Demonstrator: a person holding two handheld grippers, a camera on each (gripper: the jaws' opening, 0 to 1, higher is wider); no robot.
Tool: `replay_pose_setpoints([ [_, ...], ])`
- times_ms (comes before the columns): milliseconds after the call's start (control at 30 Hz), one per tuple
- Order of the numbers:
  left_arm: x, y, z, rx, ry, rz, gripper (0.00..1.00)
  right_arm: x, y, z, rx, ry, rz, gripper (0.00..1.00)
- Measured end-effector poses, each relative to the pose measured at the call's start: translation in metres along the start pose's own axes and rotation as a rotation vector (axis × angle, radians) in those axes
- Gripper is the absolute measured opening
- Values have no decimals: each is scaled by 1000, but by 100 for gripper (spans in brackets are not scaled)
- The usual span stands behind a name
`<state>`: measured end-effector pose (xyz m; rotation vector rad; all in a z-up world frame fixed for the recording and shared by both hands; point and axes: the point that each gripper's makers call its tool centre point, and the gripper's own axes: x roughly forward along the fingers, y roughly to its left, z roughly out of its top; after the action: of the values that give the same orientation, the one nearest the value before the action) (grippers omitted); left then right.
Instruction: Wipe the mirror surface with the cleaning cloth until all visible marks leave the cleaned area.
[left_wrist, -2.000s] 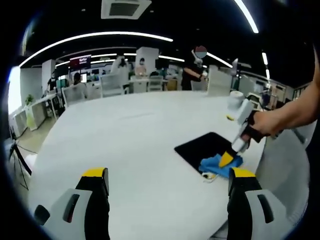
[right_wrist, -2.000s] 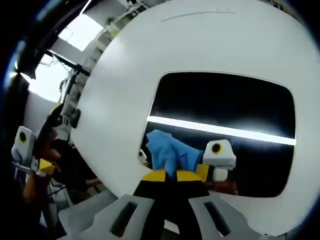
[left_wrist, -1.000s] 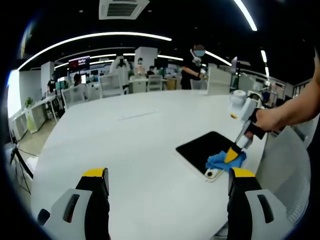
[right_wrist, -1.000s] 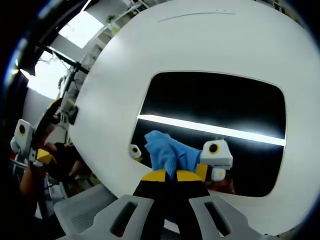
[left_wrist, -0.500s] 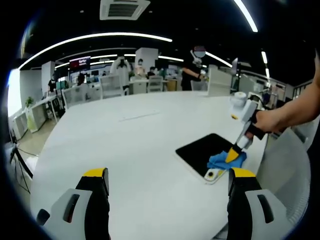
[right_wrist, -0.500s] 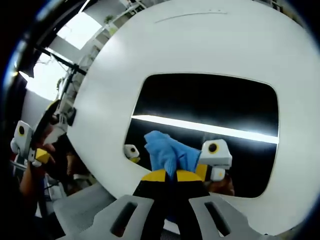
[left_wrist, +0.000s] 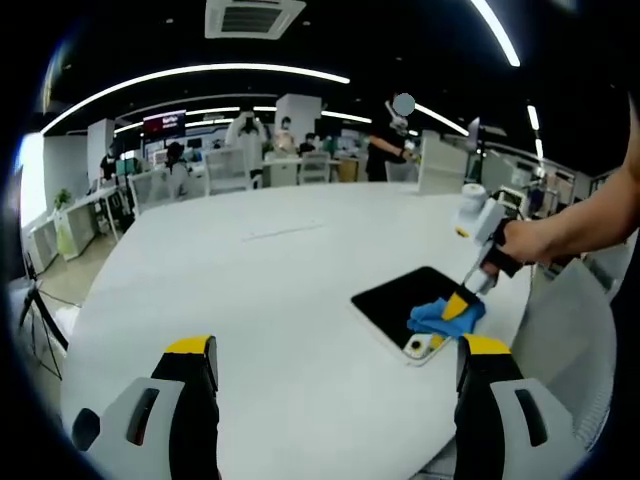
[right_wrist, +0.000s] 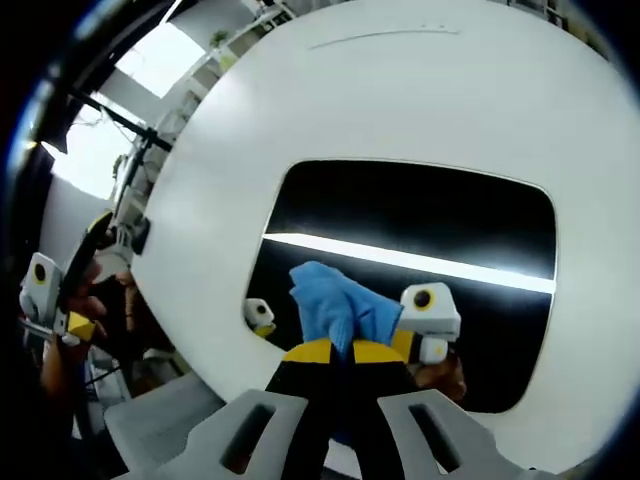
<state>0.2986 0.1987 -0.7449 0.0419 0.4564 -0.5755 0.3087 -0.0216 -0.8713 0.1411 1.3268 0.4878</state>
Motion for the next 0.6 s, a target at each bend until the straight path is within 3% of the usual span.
replay_pose_setpoints([
  [600, -13, 2, -8, -10, 15, 7, 100, 3, -7, 21, -7, -29, -29, 0],
])
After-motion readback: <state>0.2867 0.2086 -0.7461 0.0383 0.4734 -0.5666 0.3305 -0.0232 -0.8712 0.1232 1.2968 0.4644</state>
